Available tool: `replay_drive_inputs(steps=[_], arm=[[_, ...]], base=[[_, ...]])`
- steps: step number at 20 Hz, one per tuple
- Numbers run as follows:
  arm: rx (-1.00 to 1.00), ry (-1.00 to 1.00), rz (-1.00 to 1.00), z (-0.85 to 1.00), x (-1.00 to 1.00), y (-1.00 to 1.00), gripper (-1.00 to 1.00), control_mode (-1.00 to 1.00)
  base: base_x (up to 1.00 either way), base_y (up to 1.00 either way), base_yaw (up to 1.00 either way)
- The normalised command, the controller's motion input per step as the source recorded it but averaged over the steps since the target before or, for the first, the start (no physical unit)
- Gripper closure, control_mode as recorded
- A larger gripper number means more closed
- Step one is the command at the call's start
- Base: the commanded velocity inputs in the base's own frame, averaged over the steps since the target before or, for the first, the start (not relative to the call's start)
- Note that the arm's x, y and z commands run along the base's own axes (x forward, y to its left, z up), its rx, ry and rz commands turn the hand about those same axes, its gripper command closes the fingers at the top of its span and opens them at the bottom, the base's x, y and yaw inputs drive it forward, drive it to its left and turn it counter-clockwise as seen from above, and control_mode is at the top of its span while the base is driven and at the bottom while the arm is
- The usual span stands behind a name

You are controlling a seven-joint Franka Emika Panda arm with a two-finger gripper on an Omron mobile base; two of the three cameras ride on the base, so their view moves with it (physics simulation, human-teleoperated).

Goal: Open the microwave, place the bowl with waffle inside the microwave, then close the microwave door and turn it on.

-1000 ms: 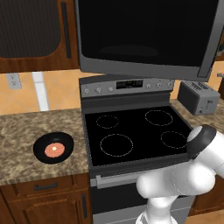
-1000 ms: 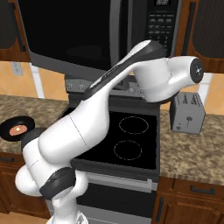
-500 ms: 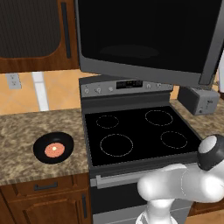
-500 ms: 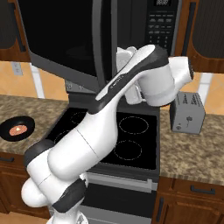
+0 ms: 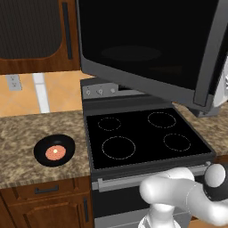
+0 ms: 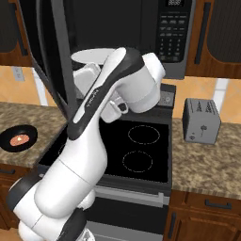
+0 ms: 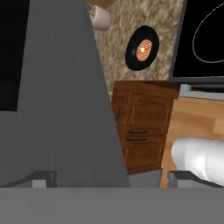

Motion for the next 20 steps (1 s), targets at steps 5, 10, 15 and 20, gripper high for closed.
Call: replay_drive_inputs(steps=[5, 10, 15, 20], arm=[[-0.16, -0.11, 0.24, -0.15, -0.21, 1.00, -1.00, -1.00], [-0.09, -0.03, 0.12, -0.14, 0.06, 1.00, -1.00, -1.00], [-0.01, 0.00, 0.06, -0.35, 0.03, 1.00, -1.00, -1.00], [0.00, -0.01, 0.00, -0.19, 0.17, 1.00, -1.00, -1.00]], base=[[0.00, 0.00, 0.00], [0.00, 0.00, 0.00], [0.00, 0.00, 0.00], [0.00, 0.00, 0.00]])
